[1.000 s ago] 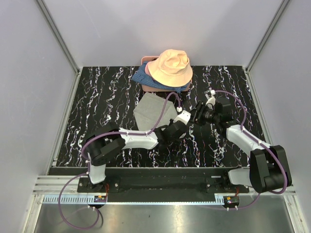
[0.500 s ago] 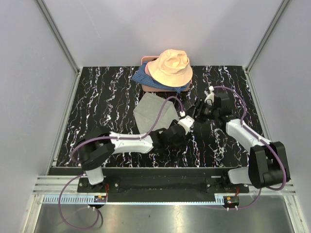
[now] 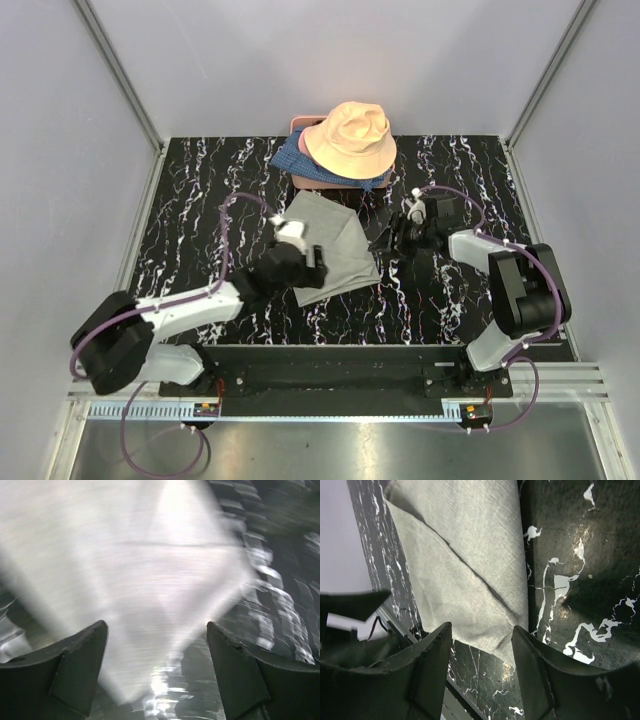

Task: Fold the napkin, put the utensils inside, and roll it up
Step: Fold the napkin

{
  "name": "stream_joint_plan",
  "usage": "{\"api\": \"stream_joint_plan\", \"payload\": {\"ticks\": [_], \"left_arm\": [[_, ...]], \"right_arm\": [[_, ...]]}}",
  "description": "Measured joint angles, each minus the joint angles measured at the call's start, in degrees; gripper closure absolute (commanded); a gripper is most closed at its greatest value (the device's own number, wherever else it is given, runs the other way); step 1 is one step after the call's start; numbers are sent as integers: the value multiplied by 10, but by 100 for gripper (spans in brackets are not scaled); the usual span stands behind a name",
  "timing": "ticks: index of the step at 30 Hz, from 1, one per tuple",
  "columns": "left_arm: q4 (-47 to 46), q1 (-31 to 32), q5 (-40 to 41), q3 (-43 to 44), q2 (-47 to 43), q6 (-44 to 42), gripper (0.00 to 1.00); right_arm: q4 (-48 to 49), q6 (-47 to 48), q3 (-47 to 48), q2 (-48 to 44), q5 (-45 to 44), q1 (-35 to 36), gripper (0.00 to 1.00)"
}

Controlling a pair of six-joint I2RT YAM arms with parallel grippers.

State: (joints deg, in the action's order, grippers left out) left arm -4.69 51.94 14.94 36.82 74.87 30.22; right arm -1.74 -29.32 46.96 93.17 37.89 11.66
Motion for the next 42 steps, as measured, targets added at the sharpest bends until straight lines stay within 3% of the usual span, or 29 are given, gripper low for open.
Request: {"api": "stream_joint_plan", "payload": {"ticks": [5, 14, 16, 19, 29, 35, 42], "left_arm": [[14, -116, -10, -76, -47, 64, 19], [17, -197, -45, -84, -43, 92, 20], [14, -203, -52, -84, -43, 94, 20], [10, -206, -60, -85, -43, 96, 20], [-24, -207, -111, -142, -43, 127, 21], [-114, -209, -163, -195, -52, 175, 23], [-201, -209, -220, -233, -36, 219, 35]], "right_arm": [[0, 10, 0, 28, 9, 4, 41], [2, 19, 0, 74, 19, 16, 49], [3, 19, 0, 81, 22, 17, 62], [5, 20, -4, 83, 21, 19, 73], [15, 0, -57, 62, 12, 26, 94], [18, -32, -104, 17, -13, 41, 98], [19, -54, -126, -7, -29, 43, 97]]}}
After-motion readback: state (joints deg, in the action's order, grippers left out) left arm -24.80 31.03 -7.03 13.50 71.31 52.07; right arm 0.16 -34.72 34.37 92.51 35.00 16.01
